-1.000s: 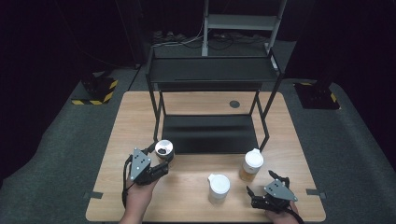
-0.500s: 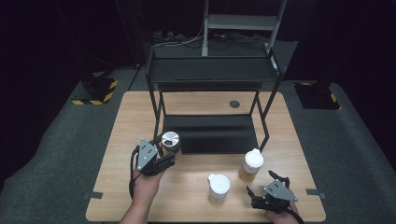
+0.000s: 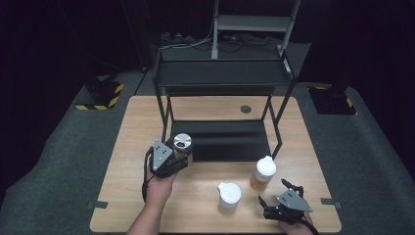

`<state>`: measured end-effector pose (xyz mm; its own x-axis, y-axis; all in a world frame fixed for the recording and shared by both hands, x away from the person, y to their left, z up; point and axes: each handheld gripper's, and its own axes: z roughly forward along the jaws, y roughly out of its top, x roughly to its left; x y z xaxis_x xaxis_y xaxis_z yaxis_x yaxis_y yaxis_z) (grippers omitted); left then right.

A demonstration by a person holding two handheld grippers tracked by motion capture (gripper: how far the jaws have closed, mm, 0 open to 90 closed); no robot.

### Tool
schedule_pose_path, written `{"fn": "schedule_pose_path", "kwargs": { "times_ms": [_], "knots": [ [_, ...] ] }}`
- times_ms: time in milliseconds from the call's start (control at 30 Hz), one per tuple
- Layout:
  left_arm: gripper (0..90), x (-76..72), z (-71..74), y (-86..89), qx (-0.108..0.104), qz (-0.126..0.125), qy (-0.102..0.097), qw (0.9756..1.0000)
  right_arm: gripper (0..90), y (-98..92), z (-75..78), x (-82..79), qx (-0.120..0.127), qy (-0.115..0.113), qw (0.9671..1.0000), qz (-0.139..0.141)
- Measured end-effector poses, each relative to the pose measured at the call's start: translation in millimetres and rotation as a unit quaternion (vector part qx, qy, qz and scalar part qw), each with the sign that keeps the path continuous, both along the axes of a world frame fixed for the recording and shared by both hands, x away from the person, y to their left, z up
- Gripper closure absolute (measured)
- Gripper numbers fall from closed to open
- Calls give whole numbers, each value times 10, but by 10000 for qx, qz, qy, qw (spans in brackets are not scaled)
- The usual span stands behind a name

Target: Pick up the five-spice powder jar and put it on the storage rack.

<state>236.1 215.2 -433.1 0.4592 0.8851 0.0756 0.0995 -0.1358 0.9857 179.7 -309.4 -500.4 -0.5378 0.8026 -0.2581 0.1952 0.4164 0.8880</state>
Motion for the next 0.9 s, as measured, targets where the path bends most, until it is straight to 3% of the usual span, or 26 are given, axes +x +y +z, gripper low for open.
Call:
{"fn": "schedule_pose_path", "kwargs": {
  "times_ms": [900],
  "knots": [
    [347, 277, -55, -185, 119, 32, 163, 9998, 0, -25, -8, 0, 64, -6, 10000, 11]
  ]
}}
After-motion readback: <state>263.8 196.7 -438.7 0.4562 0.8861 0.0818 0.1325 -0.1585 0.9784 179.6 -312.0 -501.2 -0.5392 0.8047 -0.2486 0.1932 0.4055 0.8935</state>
